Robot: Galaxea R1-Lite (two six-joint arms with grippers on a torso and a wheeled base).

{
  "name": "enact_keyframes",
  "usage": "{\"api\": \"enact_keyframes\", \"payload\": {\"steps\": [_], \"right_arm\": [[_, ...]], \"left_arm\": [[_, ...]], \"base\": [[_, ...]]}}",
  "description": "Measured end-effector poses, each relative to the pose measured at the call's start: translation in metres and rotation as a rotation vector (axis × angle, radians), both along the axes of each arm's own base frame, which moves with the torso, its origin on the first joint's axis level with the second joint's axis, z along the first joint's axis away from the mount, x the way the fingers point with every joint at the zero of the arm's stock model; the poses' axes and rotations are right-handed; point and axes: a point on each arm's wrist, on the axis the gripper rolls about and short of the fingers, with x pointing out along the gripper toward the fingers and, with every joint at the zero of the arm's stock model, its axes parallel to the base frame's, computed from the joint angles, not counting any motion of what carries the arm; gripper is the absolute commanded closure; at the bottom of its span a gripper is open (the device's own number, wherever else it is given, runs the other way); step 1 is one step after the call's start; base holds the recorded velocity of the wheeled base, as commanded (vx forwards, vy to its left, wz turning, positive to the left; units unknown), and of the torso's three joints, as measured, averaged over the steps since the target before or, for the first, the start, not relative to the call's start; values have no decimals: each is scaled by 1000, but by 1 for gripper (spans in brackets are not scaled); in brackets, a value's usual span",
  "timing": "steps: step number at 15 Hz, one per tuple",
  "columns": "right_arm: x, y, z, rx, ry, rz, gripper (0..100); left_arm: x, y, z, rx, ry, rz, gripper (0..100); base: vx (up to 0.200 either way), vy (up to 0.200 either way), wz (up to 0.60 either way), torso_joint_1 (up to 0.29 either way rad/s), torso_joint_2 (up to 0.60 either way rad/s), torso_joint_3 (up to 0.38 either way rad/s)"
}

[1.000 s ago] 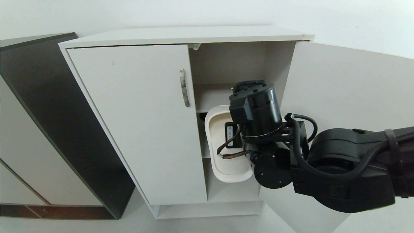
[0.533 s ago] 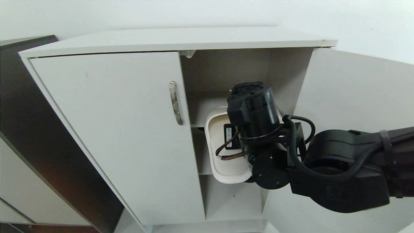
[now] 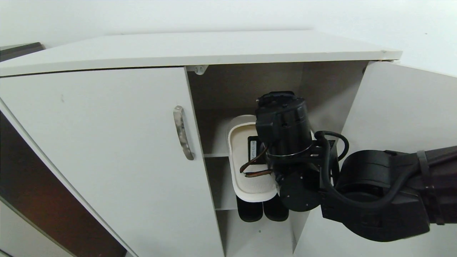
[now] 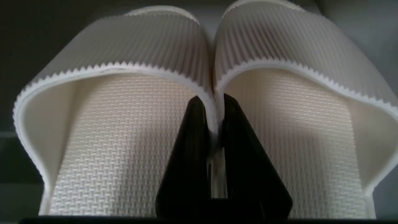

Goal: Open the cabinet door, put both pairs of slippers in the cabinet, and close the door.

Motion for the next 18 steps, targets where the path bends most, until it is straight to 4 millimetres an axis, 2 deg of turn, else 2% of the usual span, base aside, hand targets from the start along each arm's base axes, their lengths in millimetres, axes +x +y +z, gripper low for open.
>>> {"api": "enact_keyframes", "payload": {"steps": [5,9,15,18], "right_arm": [[15,-5,-7,-19,19,34,100],[36,-1,2,1,-11,22,100],[70,3,4,6,-40,-14,100],[79,3,4,-2,-35,-23,100]], "left_arm": [[0,0,0,-1,0,0,100],[0,0,0,-1,0,2,100],[0,0,0,-1,0,1,100],[0,0,0,-1,0,2,100]], "base": [[0,0,0,0,0,0],[0,0,0,0,0,0],[0,0,0,0,0,0],[0,0,0,0,0,0]]}}
